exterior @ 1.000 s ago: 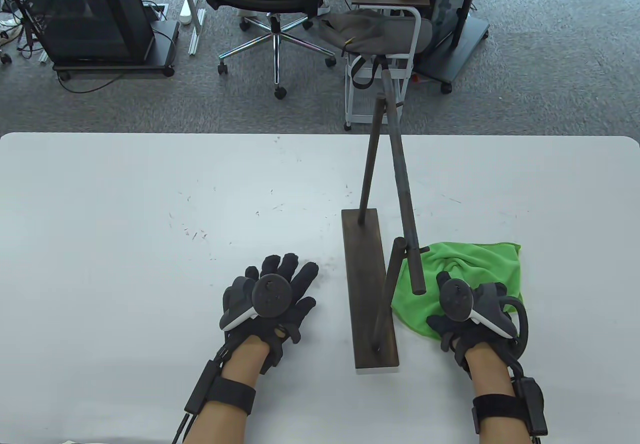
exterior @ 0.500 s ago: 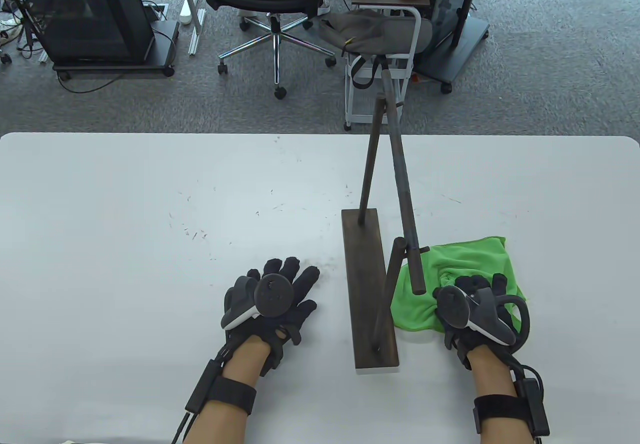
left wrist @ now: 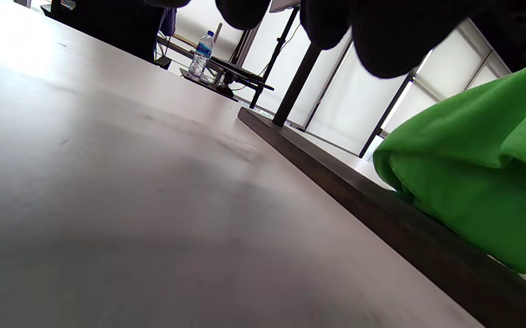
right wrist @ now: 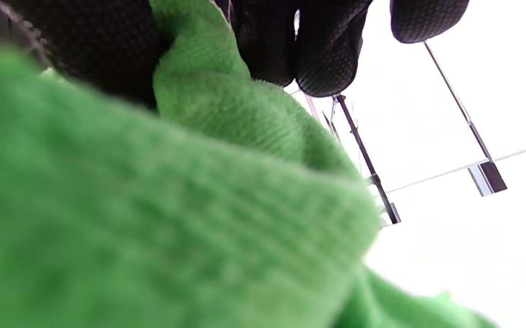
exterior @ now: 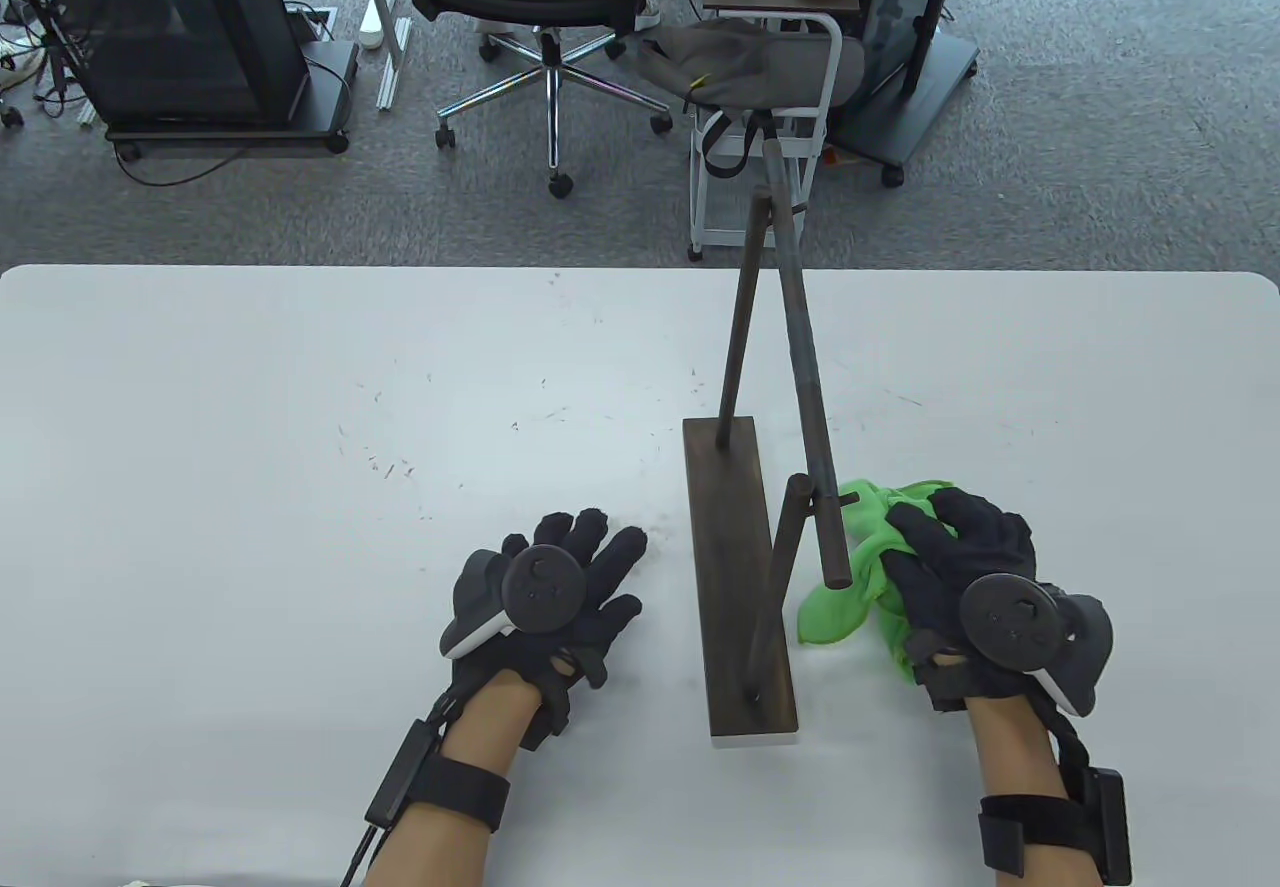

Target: Hang square towel on desktop hanging rack

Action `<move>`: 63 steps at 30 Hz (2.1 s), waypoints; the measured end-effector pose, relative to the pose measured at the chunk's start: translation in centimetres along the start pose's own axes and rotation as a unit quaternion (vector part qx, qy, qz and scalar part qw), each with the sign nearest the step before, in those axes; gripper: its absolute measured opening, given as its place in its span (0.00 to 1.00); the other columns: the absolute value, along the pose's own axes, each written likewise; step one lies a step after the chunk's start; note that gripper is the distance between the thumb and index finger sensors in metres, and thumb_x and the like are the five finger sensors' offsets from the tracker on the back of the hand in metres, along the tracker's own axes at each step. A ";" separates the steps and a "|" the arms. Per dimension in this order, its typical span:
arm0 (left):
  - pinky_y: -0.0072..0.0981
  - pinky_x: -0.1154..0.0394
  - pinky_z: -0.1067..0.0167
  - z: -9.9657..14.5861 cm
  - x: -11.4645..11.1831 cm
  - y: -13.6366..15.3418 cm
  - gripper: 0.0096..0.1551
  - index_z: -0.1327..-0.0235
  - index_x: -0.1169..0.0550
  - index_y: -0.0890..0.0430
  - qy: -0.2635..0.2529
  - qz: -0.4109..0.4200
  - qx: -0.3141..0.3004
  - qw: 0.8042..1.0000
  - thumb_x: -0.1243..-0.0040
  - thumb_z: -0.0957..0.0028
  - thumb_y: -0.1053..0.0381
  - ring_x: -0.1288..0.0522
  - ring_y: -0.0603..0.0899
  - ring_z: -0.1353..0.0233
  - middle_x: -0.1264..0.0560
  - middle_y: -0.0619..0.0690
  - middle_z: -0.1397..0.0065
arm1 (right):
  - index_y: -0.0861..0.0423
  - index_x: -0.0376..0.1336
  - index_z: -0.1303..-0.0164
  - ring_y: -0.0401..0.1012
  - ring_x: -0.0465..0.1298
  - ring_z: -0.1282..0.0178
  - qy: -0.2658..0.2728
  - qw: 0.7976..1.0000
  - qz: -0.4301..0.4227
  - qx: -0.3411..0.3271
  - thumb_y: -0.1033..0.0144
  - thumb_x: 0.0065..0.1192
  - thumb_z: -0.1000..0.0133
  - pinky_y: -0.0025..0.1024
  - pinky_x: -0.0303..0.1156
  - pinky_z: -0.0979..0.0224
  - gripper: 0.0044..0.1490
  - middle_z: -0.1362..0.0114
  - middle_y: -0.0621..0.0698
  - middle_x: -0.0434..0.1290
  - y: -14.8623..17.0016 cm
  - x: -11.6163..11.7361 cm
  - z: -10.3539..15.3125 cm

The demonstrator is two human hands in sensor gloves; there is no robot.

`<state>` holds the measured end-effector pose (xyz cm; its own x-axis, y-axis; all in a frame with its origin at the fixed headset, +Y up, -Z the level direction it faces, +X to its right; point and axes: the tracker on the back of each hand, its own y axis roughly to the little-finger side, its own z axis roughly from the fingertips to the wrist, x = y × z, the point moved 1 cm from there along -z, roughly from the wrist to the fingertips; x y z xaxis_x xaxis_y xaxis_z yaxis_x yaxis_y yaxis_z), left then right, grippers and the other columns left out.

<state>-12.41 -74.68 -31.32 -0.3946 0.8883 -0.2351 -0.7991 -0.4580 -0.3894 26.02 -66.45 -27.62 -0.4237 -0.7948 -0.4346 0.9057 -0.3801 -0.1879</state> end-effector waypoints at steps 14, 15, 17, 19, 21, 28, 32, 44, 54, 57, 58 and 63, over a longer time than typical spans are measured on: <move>0.79 0.60 0.35 0.3 0.1 -0.5 0.40 0.18 0.37 0.43 0.005 0.034 -0.013 0.999 0.38 0.44 0.40 0.53 0.78 0.17 0.49 0.56 0.16 | 0.37 0.69 0.42 0.45 0.77 0.53 0.058 0.994 -0.079 0.048 0.46 0.73 0.48 0.62 0.70 0.36 0.25 0.37 0.54 0.73 -4.9 -14.6 -7.3; 0.79 0.60 0.35 0.3 0.2 -0.5 0.40 0.18 0.37 0.43 0.004 0.035 -0.013 0.999 0.38 0.44 0.40 0.53 0.78 0.17 0.49 0.56 0.16 | 0.37 0.69 0.42 0.44 0.77 0.55 0.062 0.993 -0.083 0.051 0.45 0.73 0.48 0.61 0.70 0.37 0.25 0.39 0.53 0.74 -5.1 -14.9 -7.4; 0.79 0.59 0.35 0.4 0.5 -0.6 0.40 0.18 0.37 0.43 -0.003 0.042 -0.017 0.999 0.38 0.44 0.40 0.53 0.78 0.17 0.49 0.56 0.16 | 0.38 0.69 0.42 0.42 0.78 0.59 0.082 0.990 -0.100 0.058 0.45 0.73 0.48 0.60 0.72 0.38 0.25 0.42 0.52 0.76 -5.6 -16.3 -7.9; 0.79 0.59 0.35 0.4 0.5 -0.6 0.40 0.18 0.37 0.43 -0.003 0.051 -0.019 0.999 0.38 0.44 0.40 0.52 0.78 0.17 0.49 0.56 0.16 | 0.39 0.69 0.42 0.40 0.79 0.63 0.089 0.985 -0.129 0.068 0.45 0.73 0.48 0.59 0.73 0.40 0.25 0.45 0.52 0.78 -6.1 -17.4 -8.3; 0.79 0.59 0.35 0.4 0.4 -0.6 0.40 0.18 0.37 0.43 0.001 0.054 -0.020 0.998 0.38 0.44 0.40 0.52 0.78 0.17 0.49 0.56 0.16 | 0.40 0.70 0.42 0.37 0.79 0.69 0.104 0.982 -0.140 0.072 0.46 0.73 0.48 0.56 0.76 0.42 0.25 0.49 0.51 0.80 -6.4 -18.2 -8.6; 0.79 0.59 0.35 0.4 0.3 -0.8 0.40 0.18 0.37 0.43 0.004 0.064 -0.025 0.998 0.38 0.44 0.40 0.52 0.78 0.18 0.49 0.56 0.16 | 0.41 0.69 0.41 0.31 0.81 0.75 0.182 0.961 -0.198 0.066 0.47 0.72 0.48 0.51 0.79 0.43 0.25 0.49 0.51 0.82 -8.6 -20.5 -9.3; 0.79 0.59 0.35 0.3 0.1 -0.8 0.40 0.18 0.37 0.43 0.010 0.067 -0.024 0.997 0.38 0.44 0.40 0.52 0.78 0.18 0.49 0.56 0.16 | 0.41 0.68 0.40 0.31 0.84 0.71 0.210 0.956 -0.203 0.028 0.49 0.71 0.48 0.52 0.78 0.41 0.26 0.46 0.52 0.80 -10.9 -21.5 -10.0; 0.79 0.59 0.35 0.2 -0.2 -0.6 0.40 0.18 0.37 0.43 0.020 0.070 -0.020 0.997 0.38 0.44 0.40 0.52 0.78 0.17 0.49 0.56 0.16 | 0.41 0.56 0.27 0.52 0.80 0.38 -0.077 0.962 -0.211 -0.158 0.51 0.67 0.43 0.71 0.62 0.31 0.35 0.24 0.55 0.70 -19.0 -16.9 -11.8; 0.79 0.59 0.35 0.2 -0.3 -0.6 0.40 0.18 0.37 0.43 0.028 0.072 -0.021 0.997 0.39 0.44 0.40 0.52 0.78 0.18 0.49 0.56 0.16 | 0.40 0.52 0.24 0.60 0.72 0.26 -0.057 0.948 -0.276 -0.146 0.43 0.62 0.42 0.76 0.56 0.31 0.38 0.18 0.59 0.63 -15.7 -16.6 -10.8; 0.80 0.59 0.35 0.3 -0.2 -0.6 0.40 0.18 0.37 0.43 0.025 0.073 -0.022 0.997 0.39 0.44 0.40 0.52 0.78 0.17 0.49 0.56 0.16 | 0.39 0.49 0.23 0.62 0.68 0.23 -0.037 0.954 -0.273 -0.121 0.42 0.62 0.41 0.77 0.53 0.31 0.39 0.15 0.60 0.58 -13.0 -16.0 -9.8; 0.80 0.59 0.35 0.3 -0.2 -0.6 0.40 0.18 0.37 0.43 0.025 0.073 -0.022 0.997 0.39 0.44 0.40 0.52 0.78 0.17 0.49 0.56 0.16 | 0.39 0.49 0.23 0.63 0.66 0.22 -0.036 0.956 -0.266 -0.115 0.43 0.62 0.41 0.78 0.52 0.31 0.40 0.15 0.60 0.57 -12.2 -15.7 -9.5; 0.80 0.59 0.35 0.2 0.0 -0.5 0.40 0.18 0.37 0.43 0.021 0.069 -0.017 0.997 0.39 0.44 0.40 0.53 0.78 0.18 0.49 0.56 0.16 | 0.38 0.44 0.22 0.66 0.58 0.19 -0.036 0.972 -0.214 -0.089 0.41 0.61 0.42 0.79 0.45 0.31 0.44 0.12 0.60 0.49 -7.7 -12.2 -6.8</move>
<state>-12.14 -74.47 -30.94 -0.4802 0.8148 -0.3250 -0.7223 -0.5774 -0.3805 24.34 -50.63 -26.92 -0.7566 -0.6152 -0.2217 0.6319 -0.6005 -0.4899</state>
